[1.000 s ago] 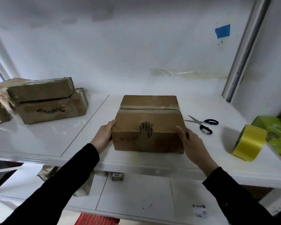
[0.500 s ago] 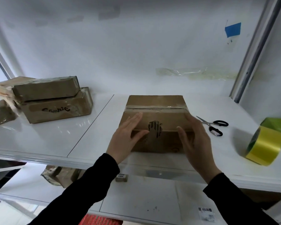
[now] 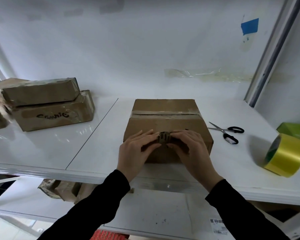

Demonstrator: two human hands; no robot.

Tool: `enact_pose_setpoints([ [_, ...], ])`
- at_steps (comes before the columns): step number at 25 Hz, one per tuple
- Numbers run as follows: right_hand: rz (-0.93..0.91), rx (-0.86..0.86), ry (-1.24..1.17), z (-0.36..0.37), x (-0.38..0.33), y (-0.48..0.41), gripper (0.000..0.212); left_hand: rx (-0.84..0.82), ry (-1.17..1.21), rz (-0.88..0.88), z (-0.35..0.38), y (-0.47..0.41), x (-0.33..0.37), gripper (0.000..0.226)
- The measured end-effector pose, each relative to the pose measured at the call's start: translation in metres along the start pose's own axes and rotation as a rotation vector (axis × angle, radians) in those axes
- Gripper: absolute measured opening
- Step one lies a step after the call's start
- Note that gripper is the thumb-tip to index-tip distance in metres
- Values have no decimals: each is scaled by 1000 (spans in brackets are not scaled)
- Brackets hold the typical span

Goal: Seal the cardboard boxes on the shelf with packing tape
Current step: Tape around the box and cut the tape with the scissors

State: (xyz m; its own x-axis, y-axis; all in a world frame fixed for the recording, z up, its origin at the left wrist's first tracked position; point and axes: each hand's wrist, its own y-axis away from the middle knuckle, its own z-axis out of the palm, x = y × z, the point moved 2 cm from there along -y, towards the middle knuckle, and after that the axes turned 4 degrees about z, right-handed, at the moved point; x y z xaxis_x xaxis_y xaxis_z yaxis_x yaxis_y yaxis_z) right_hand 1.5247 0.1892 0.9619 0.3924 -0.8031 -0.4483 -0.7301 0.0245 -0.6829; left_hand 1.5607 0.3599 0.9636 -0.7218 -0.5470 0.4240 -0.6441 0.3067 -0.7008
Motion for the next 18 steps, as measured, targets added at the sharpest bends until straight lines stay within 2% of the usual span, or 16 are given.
enact_pose_setpoints([
  [4, 55, -20, -143, -5, 8, 1, 15, 90, 0, 150, 4, 4, 7, 23],
  [7, 170, 9, -151, -9, 13, -5, 14, 121, -65, 124, 5, 0, 16, 22],
  [10, 196, -10, -201, -14, 16, -12, 22, 124, -140, 87, 9, -6, 35, 20],
  [14, 288, -184, -421, -28, 33, -24, 28, 67, -226, 56, 27, -12, 56, 7],
  [16, 346, -310, -515, -40, 46, -34, 28, 13, -255, 37, 39, -16, 67, 11],
  [18, 369, -445, -558, -50, 57, -44, 26, -20, -170, 3, 38, -24, 70, 10],
])
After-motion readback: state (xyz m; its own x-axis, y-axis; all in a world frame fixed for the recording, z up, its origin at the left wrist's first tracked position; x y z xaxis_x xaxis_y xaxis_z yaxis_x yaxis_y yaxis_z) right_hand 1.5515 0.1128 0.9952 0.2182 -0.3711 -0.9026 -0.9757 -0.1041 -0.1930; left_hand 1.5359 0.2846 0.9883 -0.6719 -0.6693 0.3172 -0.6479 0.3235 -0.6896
